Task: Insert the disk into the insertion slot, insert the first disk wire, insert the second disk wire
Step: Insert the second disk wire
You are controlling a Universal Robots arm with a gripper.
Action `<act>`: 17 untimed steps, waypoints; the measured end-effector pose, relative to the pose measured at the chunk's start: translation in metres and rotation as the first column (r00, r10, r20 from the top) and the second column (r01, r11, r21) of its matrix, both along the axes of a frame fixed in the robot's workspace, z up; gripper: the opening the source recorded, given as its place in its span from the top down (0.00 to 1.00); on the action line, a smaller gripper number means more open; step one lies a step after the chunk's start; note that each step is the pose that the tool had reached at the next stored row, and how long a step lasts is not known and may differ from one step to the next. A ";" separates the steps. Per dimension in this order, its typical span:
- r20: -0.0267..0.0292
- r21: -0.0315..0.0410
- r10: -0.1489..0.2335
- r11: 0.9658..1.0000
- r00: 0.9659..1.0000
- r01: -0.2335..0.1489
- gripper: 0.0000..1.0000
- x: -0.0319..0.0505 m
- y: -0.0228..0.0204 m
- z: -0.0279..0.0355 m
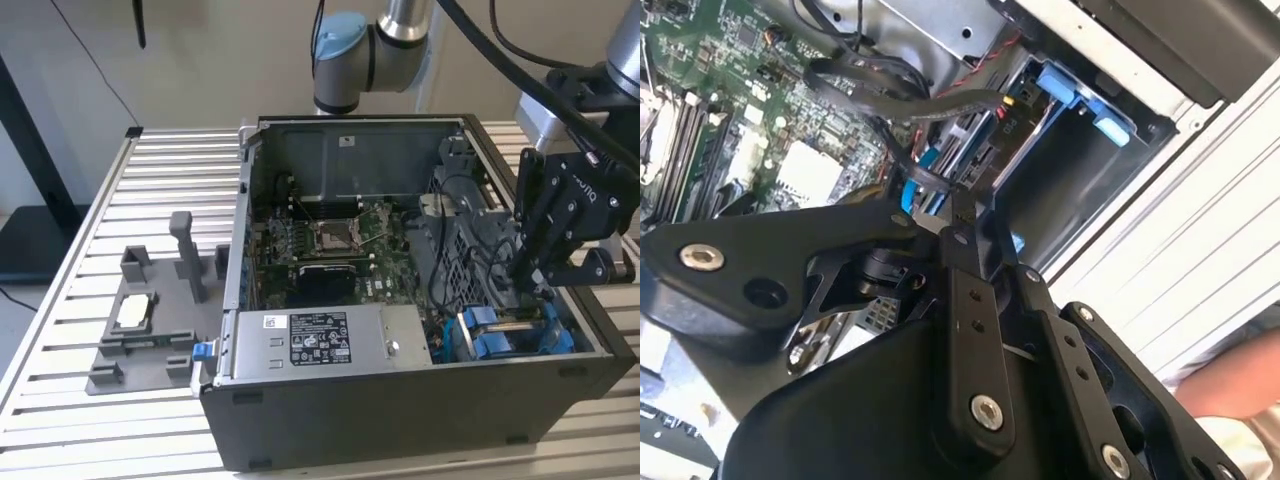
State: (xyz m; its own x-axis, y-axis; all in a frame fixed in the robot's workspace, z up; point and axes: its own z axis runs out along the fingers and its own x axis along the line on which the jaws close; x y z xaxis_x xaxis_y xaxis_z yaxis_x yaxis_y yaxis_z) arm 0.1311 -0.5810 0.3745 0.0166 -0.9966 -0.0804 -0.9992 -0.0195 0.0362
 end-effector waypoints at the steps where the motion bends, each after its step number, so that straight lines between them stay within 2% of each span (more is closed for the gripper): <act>1: 0.012 -0.004 0.000 1.000 1.000 0.000 0.76 -0.0017 0.0006 -0.0004; 3: 0.030 -0.008 0.000 1.000 1.000 0.000 0.76 -0.0033 0.0020 -0.0014; 4: 0.036 -0.010 0.000 1.000 0.999 0.000 0.76 -0.0036 0.0024 -0.0021; 5: 0.038 -0.012 0.000 1.000 0.999 0.000 0.76 -0.0037 0.0027 -0.0033; 7: 0.038 -0.016 0.001 1.000 0.999 0.000 0.78 -0.0037 0.0027 -0.0066; 8: 0.038 -0.017 0.001 1.000 0.999 0.000 0.84 -0.0037 0.0028 -0.0083; 11: 0.037 -0.018 0.001 1.000 0.999 0.000 0.84 -0.0030 0.0029 -0.0136; 13: 0.031 -0.018 0.000 1.000 1.000 0.000 0.84 -0.0019 0.0029 -0.0161; 17: 0.014 -0.018 0.001 1.000 1.000 0.000 0.84 0.0020 0.0029 -0.0193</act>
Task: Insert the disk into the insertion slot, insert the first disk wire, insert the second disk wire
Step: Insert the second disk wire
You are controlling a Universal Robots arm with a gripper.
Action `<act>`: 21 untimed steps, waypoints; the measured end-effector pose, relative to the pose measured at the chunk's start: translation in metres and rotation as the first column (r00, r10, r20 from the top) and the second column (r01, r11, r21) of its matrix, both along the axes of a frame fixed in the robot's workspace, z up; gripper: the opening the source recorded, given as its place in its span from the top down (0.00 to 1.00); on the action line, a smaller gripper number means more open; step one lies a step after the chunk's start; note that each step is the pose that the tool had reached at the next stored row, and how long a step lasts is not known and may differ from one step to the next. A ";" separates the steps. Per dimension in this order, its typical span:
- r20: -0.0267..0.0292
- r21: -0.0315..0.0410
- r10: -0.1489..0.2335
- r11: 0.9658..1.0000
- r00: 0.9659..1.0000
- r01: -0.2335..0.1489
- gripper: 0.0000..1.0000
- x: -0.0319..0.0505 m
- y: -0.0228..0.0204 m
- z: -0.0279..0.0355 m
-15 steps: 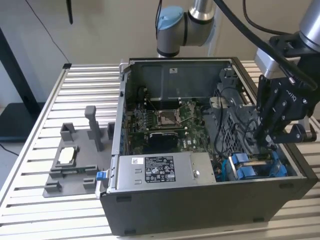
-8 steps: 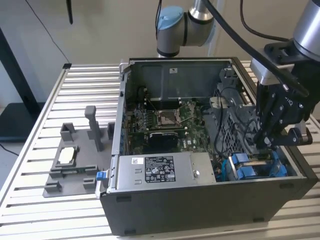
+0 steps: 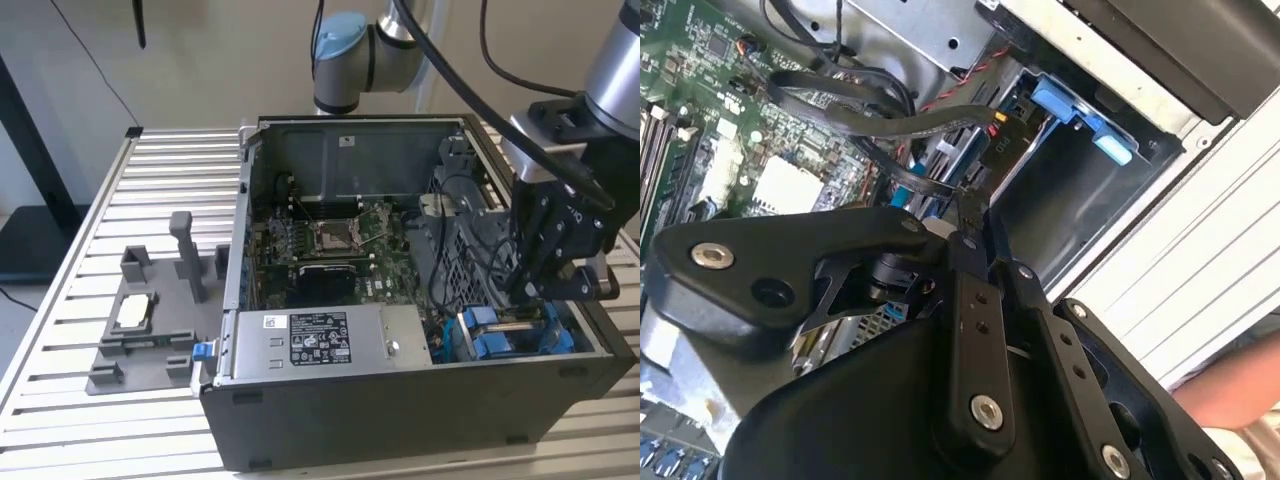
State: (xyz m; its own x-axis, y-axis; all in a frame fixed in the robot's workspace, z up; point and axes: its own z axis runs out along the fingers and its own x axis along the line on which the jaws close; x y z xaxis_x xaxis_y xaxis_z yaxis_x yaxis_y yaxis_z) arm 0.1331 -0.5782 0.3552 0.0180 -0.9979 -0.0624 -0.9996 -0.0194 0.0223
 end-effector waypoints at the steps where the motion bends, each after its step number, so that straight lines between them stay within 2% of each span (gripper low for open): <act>1: -0.004 0.001 0.000 1.000 1.000 0.000 0.84 0.0010 0.0000 -0.0006; 4: -0.016 0.002 0.000 1.000 1.000 0.000 0.84 0.0048 0.0000 -0.0030; 6: -0.026 0.002 0.000 1.000 1.000 0.000 0.84 0.0069 0.0001 -0.0043; 7: -0.033 0.002 0.000 1.000 0.999 0.000 0.84 0.0076 0.0001 -0.0047; 10: -0.061 0.002 0.000 1.000 0.998 0.000 0.84 0.0095 0.0000 -0.0055; 12: -0.076 0.002 0.000 1.000 0.997 0.000 0.84 0.0116 0.0001 -0.0063; 14: -0.088 0.004 0.000 1.000 0.996 0.001 0.84 0.0146 0.0000 -0.0073; 21: -0.122 0.011 0.001 1.000 0.992 0.001 0.84 0.0253 0.0001 -0.0107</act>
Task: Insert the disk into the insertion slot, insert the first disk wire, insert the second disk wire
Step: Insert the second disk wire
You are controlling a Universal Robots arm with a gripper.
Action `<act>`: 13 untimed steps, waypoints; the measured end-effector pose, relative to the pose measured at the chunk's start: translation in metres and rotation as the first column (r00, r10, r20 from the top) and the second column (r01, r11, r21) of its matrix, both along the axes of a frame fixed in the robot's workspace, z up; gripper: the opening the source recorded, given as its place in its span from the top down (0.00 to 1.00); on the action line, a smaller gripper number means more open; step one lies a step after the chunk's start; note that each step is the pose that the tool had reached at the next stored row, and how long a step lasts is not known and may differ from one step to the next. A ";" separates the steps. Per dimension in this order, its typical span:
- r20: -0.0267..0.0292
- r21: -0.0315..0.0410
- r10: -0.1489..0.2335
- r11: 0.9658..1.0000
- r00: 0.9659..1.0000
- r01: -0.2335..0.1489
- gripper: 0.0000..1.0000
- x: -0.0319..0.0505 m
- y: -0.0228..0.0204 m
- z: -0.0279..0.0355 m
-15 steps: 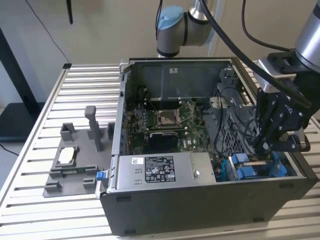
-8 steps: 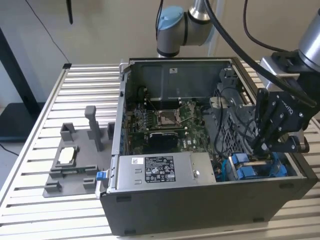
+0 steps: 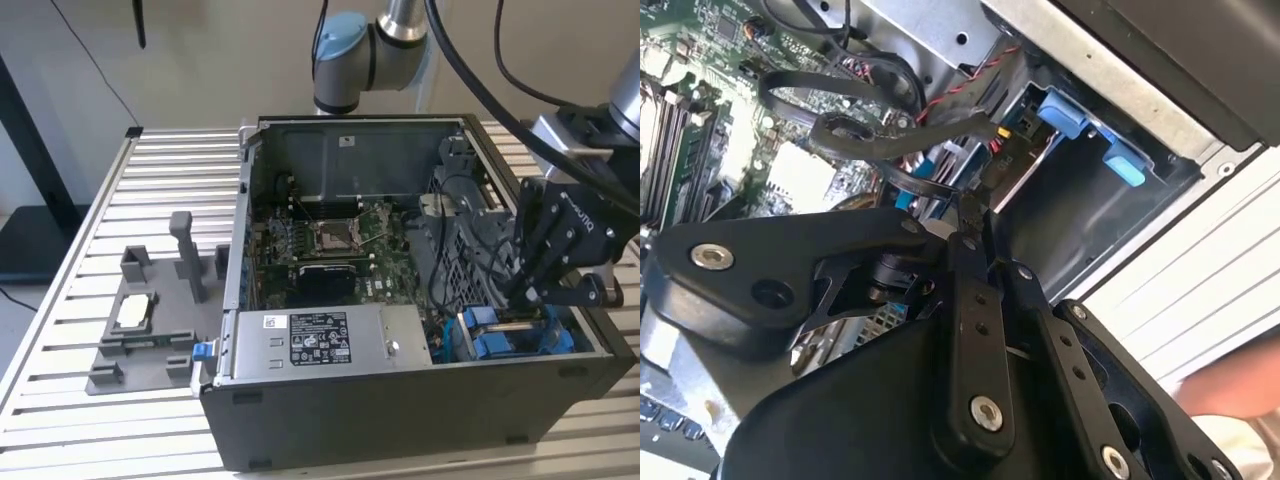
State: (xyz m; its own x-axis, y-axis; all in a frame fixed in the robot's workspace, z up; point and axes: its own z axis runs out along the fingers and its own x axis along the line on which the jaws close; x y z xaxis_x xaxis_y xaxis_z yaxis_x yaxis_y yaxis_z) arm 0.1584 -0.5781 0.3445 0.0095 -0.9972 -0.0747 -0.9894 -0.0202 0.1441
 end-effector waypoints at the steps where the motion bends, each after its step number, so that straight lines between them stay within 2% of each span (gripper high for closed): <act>1: -0.005 0.001 0.000 1.000 1.000 0.000 0.84 0.0014 0.0000 -0.0004; 4: -0.021 0.003 0.000 1.000 1.000 0.000 0.84 0.0050 0.0000 -0.0022; 9: -0.043 0.003 0.000 1.000 0.999 0.000 0.84 0.0092 0.0000 -0.0054; 11: -0.050 0.003 0.000 1.000 0.999 0.000 0.84 0.0103 0.0000 -0.0069; 13: -0.051 0.003 0.000 1.000 0.999 0.000 0.84 0.0104 -0.0001 -0.0082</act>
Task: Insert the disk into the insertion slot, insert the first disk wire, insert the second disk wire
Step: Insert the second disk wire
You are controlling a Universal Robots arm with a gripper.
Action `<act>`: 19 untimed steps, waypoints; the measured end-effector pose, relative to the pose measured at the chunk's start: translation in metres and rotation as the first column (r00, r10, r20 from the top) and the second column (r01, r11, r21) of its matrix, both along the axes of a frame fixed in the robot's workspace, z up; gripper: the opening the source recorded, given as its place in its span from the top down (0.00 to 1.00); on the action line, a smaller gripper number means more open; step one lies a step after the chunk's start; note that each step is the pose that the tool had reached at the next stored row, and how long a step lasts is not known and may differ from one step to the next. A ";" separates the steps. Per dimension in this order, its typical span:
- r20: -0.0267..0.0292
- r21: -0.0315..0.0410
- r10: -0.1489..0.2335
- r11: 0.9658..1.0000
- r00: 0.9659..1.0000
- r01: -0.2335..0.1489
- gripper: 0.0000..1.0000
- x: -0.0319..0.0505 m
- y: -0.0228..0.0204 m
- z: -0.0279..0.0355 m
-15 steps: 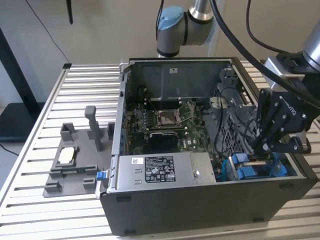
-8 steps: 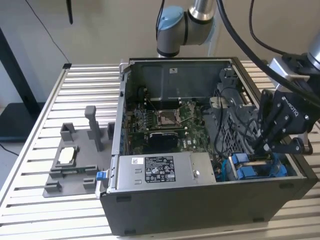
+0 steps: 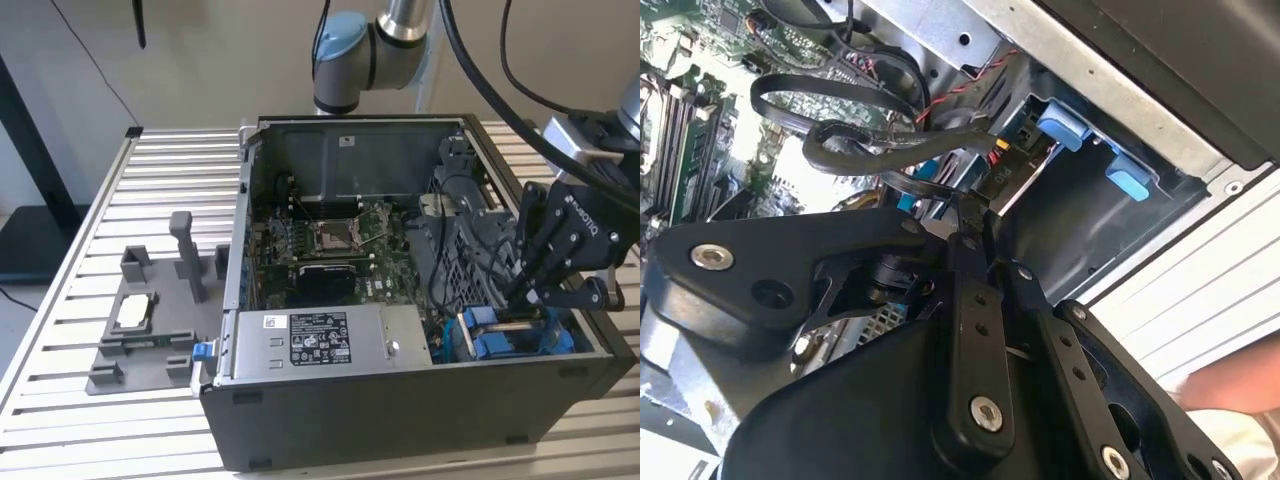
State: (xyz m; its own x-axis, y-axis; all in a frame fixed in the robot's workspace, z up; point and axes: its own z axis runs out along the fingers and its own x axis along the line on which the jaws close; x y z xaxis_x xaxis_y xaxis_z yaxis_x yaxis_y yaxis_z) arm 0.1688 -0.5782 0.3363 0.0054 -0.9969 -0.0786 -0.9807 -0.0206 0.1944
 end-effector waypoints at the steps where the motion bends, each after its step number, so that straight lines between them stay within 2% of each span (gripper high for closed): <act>1: 0.000 0.001 0.000 1.000 1.000 0.000 0.84 0.0000 0.0000 -0.0003; 5: 0.000 0.005 0.000 1.000 1.000 0.000 0.84 0.0001 0.0001 -0.0003; 7: 0.000 0.010 0.000 1.000 1.000 0.000 0.84 0.0001 0.0000 -0.0018; 12: 0.000 0.010 0.000 1.000 1.000 0.000 0.84 0.0001 0.0000 -0.0004; 19: 0.000 0.011 0.000 1.000 1.000 0.000 0.84 0.0001 -0.0016 -0.0041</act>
